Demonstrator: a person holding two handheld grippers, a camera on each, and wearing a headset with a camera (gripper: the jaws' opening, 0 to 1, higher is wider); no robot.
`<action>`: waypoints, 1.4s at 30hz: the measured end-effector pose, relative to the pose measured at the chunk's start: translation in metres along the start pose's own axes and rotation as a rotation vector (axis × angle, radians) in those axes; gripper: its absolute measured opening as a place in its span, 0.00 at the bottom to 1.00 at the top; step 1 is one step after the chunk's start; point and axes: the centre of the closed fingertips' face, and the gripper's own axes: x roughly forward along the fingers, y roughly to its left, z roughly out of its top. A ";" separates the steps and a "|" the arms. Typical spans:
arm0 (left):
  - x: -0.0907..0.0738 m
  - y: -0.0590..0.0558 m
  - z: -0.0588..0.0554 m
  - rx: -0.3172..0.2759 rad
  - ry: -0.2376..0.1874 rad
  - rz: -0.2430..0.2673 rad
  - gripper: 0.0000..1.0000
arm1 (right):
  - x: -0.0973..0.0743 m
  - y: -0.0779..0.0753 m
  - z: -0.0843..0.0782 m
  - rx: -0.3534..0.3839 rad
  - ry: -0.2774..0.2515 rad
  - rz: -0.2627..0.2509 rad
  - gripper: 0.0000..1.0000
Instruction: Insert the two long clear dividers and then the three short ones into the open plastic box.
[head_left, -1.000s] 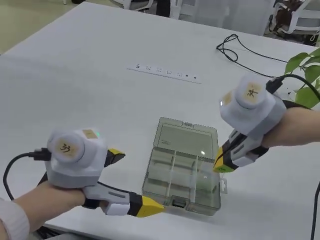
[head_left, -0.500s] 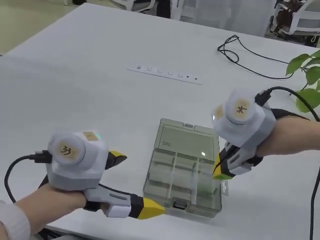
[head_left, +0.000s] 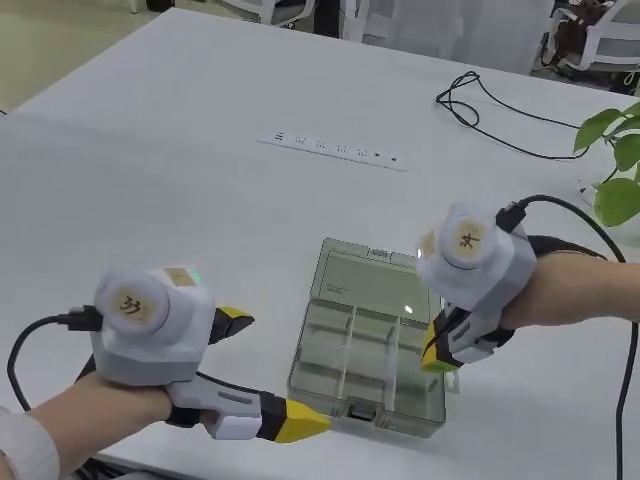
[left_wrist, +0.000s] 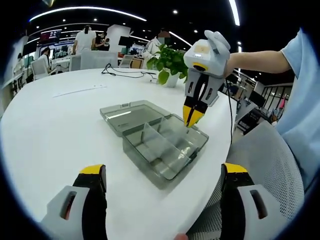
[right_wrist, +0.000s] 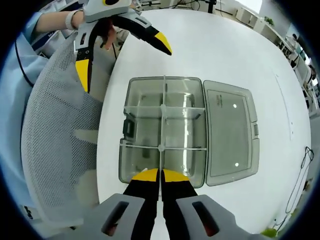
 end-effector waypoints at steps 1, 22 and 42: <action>0.000 0.000 0.000 0.001 0.000 0.001 0.97 | 0.002 0.000 0.000 -0.001 0.002 -0.002 0.02; 0.003 -0.002 0.006 0.019 0.003 -0.011 0.97 | 0.006 0.001 -0.002 -0.003 -0.038 -0.015 0.04; -0.001 -0.002 0.013 0.053 -0.001 -0.018 0.98 | -0.027 -0.004 0.023 0.110 -0.426 -0.215 1.00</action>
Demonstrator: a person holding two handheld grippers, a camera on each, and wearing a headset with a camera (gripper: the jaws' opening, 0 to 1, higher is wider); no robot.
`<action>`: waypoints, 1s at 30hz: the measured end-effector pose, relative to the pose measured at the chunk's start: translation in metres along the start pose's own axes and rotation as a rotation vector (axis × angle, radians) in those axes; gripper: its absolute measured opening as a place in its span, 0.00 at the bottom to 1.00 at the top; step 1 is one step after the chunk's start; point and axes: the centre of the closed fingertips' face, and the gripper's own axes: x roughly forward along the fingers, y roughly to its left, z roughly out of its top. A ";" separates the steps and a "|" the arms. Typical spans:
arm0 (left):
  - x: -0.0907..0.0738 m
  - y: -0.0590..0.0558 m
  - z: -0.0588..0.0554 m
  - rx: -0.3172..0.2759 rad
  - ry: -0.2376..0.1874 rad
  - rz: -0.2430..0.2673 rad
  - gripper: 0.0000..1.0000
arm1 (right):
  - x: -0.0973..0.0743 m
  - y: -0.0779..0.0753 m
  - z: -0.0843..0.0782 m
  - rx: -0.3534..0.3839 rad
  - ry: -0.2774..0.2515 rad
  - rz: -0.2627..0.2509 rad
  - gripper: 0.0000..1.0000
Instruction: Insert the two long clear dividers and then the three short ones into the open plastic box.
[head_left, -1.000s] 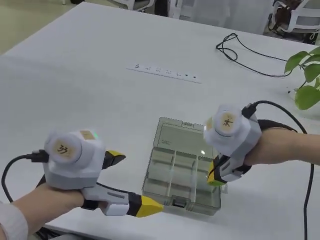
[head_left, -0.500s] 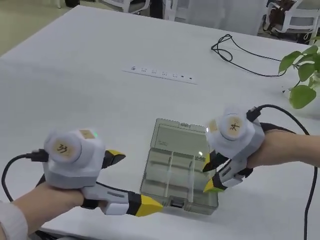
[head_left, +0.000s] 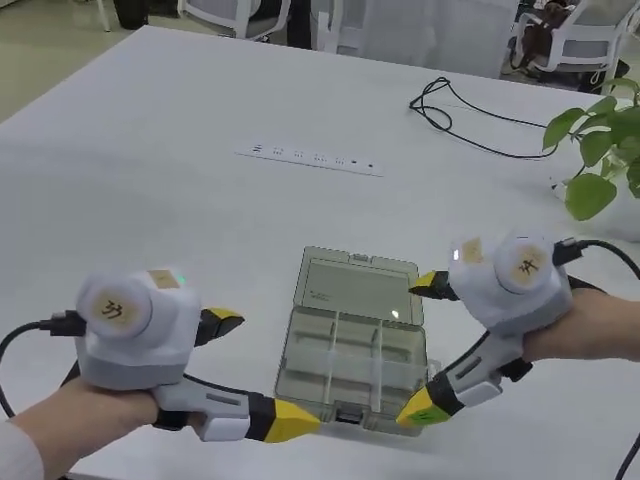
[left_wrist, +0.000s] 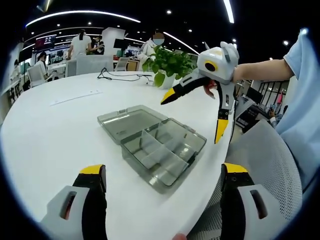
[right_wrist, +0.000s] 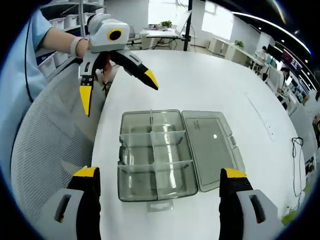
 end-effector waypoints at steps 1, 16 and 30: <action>0.000 0.001 0.001 0.006 -0.003 0.005 0.98 | -0.002 0.001 0.002 0.028 -0.027 -0.011 1.00; -0.011 0.001 0.005 0.031 -0.048 0.055 1.00 | -0.056 0.018 -0.018 0.368 -0.273 -0.202 1.00; -0.024 0.005 -0.003 0.096 0.004 0.135 1.00 | -0.087 0.029 -0.077 0.610 -0.404 -0.424 0.97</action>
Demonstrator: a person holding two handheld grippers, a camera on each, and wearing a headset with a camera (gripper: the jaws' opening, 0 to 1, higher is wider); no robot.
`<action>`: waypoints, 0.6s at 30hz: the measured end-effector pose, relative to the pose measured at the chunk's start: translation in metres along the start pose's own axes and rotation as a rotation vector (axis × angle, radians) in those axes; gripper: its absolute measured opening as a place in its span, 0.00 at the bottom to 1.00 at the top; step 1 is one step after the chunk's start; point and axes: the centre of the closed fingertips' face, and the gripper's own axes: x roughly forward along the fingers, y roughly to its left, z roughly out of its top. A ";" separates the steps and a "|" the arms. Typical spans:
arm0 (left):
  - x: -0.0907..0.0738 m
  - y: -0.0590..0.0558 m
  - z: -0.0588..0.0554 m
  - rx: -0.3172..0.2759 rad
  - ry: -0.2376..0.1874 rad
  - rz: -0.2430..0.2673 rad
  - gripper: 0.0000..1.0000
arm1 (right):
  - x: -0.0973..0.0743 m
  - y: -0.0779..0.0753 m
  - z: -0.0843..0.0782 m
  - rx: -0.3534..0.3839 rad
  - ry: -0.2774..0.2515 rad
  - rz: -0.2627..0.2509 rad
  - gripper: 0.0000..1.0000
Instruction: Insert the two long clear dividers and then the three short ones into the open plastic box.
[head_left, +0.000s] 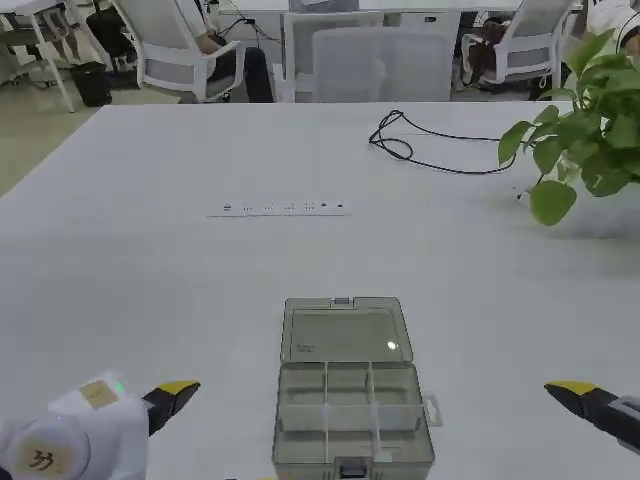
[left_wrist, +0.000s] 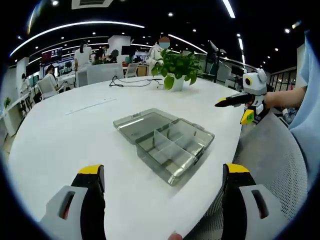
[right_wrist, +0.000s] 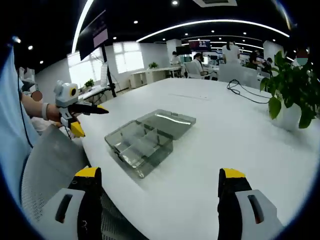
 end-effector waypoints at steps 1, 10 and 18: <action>0.001 -0.001 0.000 -0.002 0.004 -0.006 1.00 | -0.001 0.001 -0.003 0.003 0.004 -0.004 0.97; 0.004 0.005 0.013 -0.050 -0.069 0.051 1.00 | 0.002 0.010 -0.007 0.025 -0.028 -0.045 0.99; 0.002 0.012 0.011 -0.074 -0.097 0.093 1.00 | 0.002 0.007 -0.003 -0.029 -0.046 -0.082 0.98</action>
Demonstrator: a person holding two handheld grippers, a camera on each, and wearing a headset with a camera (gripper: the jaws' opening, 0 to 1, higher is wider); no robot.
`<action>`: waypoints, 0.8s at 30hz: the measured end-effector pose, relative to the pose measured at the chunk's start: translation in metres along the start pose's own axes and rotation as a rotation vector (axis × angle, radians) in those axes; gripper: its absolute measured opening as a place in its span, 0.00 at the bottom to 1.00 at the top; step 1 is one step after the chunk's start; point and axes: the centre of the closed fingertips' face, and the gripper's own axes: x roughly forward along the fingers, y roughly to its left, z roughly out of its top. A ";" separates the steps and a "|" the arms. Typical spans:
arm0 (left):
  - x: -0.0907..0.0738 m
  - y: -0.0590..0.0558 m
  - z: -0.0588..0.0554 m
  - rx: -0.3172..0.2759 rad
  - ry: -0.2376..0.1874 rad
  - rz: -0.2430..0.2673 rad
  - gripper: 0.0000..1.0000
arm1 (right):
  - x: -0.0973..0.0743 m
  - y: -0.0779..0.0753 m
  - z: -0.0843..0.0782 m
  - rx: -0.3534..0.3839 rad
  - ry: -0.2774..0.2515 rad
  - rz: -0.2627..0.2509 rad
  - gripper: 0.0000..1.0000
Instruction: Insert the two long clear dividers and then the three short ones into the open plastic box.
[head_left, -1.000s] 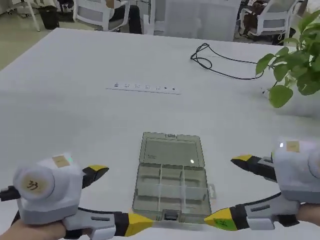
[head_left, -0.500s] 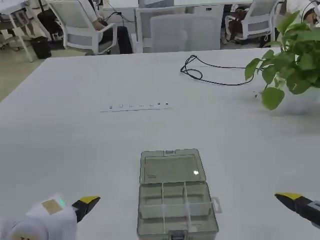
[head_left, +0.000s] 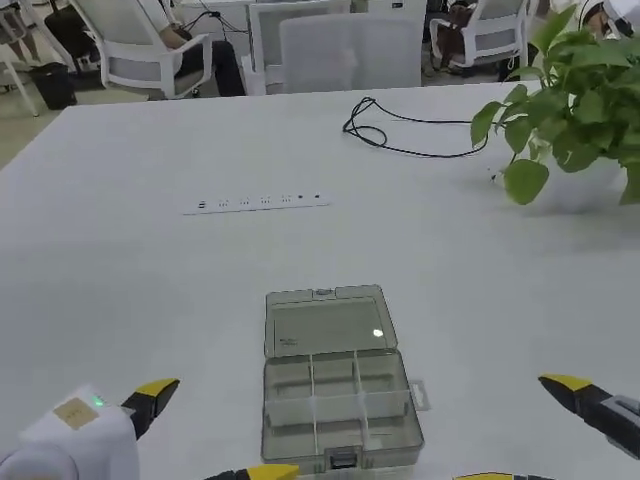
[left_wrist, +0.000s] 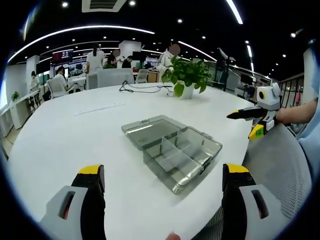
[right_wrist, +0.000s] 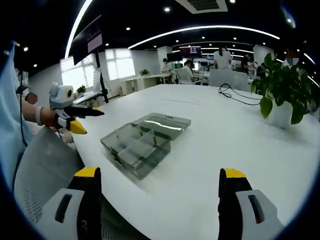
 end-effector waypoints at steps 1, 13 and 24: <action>-0.001 0.002 0.000 -0.003 -0.002 0.008 1.00 | 0.000 0.000 0.000 -0.023 0.012 -0.013 0.96; -0.005 0.013 -0.001 -0.044 -0.025 0.049 0.98 | 0.005 0.003 -0.008 -0.077 0.044 0.009 1.00; -0.008 0.018 -0.001 -0.050 -0.029 0.071 0.97 | 0.005 0.001 -0.009 -0.109 0.047 -0.013 1.00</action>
